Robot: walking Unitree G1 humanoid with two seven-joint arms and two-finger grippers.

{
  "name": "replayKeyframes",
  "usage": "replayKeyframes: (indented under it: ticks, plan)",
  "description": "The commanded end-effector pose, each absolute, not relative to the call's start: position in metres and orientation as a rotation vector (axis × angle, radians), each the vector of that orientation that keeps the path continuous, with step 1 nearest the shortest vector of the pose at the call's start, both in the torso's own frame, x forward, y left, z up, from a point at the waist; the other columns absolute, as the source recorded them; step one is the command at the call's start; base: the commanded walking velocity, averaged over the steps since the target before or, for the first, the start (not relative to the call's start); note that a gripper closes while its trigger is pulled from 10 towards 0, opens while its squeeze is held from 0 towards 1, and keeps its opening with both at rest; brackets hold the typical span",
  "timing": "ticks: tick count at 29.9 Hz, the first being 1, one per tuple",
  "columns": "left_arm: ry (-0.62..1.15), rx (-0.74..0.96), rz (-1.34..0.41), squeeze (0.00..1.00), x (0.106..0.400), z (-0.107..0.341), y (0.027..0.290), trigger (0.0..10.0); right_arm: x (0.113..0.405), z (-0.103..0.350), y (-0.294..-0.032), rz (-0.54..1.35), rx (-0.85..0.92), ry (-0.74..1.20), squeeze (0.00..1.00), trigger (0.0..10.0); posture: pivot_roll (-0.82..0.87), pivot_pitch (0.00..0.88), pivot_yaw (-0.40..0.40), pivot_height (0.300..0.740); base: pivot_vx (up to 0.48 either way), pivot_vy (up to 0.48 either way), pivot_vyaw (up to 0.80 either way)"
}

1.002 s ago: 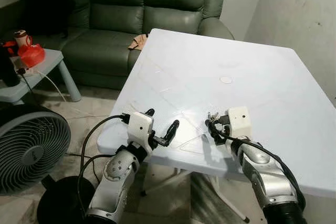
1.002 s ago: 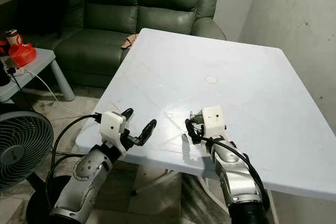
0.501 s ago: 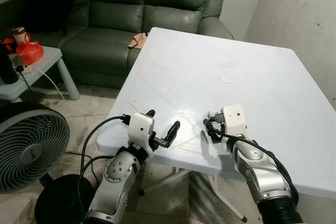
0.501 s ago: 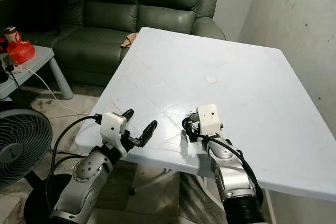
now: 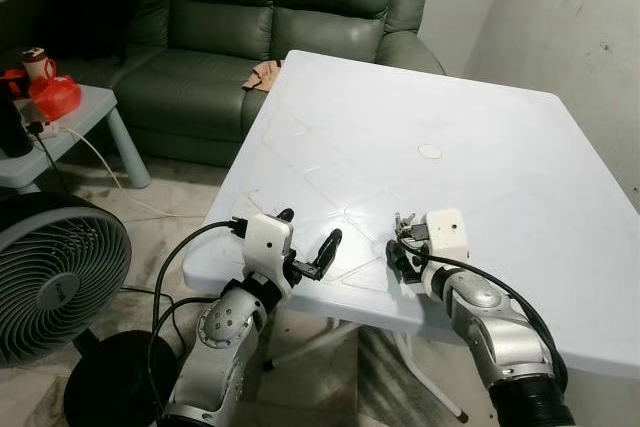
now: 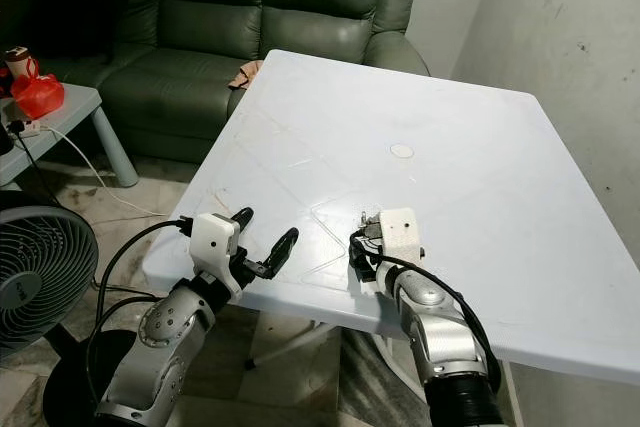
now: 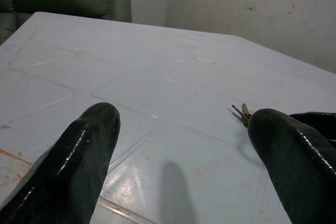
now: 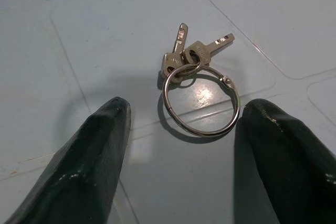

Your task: Hang keys on a hook

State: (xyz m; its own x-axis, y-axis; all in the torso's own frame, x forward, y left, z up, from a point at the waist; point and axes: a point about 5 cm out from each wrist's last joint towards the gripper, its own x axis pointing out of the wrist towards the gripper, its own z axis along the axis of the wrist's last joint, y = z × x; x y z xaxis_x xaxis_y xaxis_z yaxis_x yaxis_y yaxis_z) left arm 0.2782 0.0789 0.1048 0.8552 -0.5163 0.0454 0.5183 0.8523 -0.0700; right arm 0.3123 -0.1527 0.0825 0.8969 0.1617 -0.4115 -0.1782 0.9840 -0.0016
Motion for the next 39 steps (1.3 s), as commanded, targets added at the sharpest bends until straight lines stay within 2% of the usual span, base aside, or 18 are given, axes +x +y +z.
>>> replayKeyframes:
  ticks: [1, 2, 3, 4, 5, 6, 39]
  plan:
    - [-0.032, -0.085, -0.541, 0.0, 0.279, 0.1088, 0.0779, 10.0, 0.3106, 0.0773, -0.1558, 0.149, -0.026, 0.456, 0.0, 6.2, 0.02, 0.032, -0.091, 0.711, 0.0, 0.0, 0.0]
    - [-0.032, -0.085, -0.541, 0.0, 0.2791, 0.1089, 0.0779, 10.0, 0.3108, 0.0772, -0.1562, 0.145, -0.026, 0.456, 0.0, 6.2, 0.02, 0.032, -0.091, 0.711, 0.0, 0.0, 0.0]
    - [-0.033, -0.085, -0.539, 0.0, 0.2794, 0.1093, 0.0782, 10.0, 0.3117, 0.0784, -0.1565, 0.137, -0.032, 0.441, 0.0, 2.6, 0.02, 0.032, -0.091, 0.711, 0.0, 0.0, 0.0]
    - [-0.033, -0.085, -0.539, 0.0, 0.2794, 0.1093, 0.0782, 10.0, 0.3117, 0.0784, -0.1565, 0.137, -0.032, 0.441, 0.0, 2.6, 0.02, 0.032, -0.091, 0.711, 0.0, 0.0, 0.0]
    - [-0.034, -0.085, -0.538, 0.0, 0.2795, 0.1094, 0.0784, 10.0, 0.3123, 0.0794, -0.1567, 0.13, -0.035, 0.432, 0.0, 1.0, 0.02, 0.032, -0.091, 0.711, 0.0, 0.0, 0.0]
    - [-0.034, -0.085, -0.537, 0.0, 0.2795, 0.1095, 0.0787, 10.0, 0.3129, 0.0803, -0.1564, 0.128, -0.034, 0.428, 0.0, 0.0, 0.02, 0.032, -0.091, 0.711, 0.0, 0.0, 0.0]
    - [-0.029, -0.093, -0.52, 0.0, 0.2811, 0.1107, 0.0783, 10.0, 0.3192, 0.0867, -0.1604, 0.092, 0.006, 0.399, 0.0, 0.0, 0.02, 0.028, -0.089, 0.711, 0.0, 0.0, 0.0]
